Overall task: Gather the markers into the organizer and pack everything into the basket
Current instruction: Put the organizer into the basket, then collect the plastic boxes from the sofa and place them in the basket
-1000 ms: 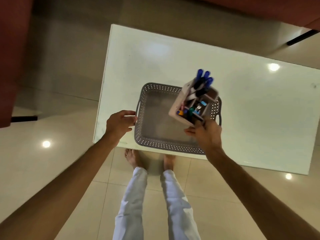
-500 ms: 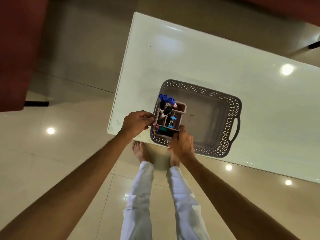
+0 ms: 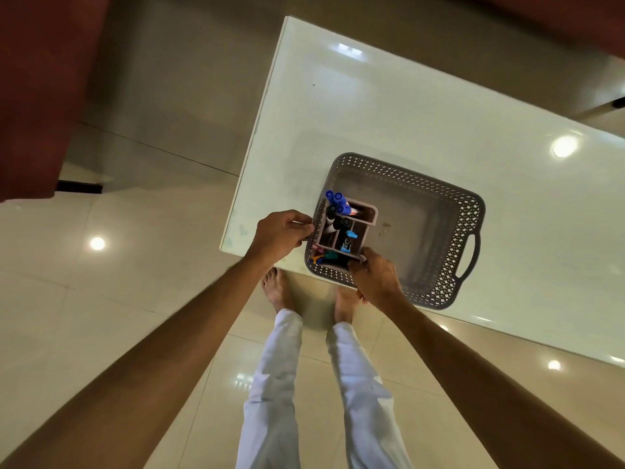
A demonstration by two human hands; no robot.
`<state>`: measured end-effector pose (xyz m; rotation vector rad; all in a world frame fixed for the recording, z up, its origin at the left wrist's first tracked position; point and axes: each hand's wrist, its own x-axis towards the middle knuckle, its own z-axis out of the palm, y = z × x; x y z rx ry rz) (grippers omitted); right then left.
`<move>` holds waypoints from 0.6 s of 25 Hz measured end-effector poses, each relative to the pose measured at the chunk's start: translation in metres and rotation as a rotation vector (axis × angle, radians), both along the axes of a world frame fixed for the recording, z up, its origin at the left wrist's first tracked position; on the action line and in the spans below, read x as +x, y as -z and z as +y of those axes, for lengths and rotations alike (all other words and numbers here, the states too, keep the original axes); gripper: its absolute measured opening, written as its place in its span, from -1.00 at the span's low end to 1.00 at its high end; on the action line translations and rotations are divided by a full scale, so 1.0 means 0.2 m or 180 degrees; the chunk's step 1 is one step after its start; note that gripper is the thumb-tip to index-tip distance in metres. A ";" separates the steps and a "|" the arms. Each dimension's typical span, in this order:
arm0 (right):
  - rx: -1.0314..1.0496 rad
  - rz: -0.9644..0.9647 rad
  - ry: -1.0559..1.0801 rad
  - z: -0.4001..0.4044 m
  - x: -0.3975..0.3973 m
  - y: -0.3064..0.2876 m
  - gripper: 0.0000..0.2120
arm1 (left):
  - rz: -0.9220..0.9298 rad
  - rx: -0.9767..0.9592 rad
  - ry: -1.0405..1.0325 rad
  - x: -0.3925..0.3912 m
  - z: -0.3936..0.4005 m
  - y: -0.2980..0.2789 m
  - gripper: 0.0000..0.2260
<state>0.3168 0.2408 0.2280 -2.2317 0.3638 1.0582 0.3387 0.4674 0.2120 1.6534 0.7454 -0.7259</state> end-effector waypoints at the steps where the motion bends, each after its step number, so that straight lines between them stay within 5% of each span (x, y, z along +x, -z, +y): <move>1: 0.0005 0.0063 0.0020 -0.01 0.00 0.00 -0.71 | 0.0009 -0.0003 -0.0004 0.00 0.00 -0.01 -0.83; 9: 0.0161 0.0643 0.0639 -0.01 -0.01 -0.07 -0.64 | 0.0054 0.0297 0.0318 0.00 0.03 -0.10 -0.85; 15: -0.0613 -0.0263 -0.0177 -0.06 0.20 -0.46 -0.70 | -0.0211 0.0723 0.0987 0.00 0.23 -0.51 -0.83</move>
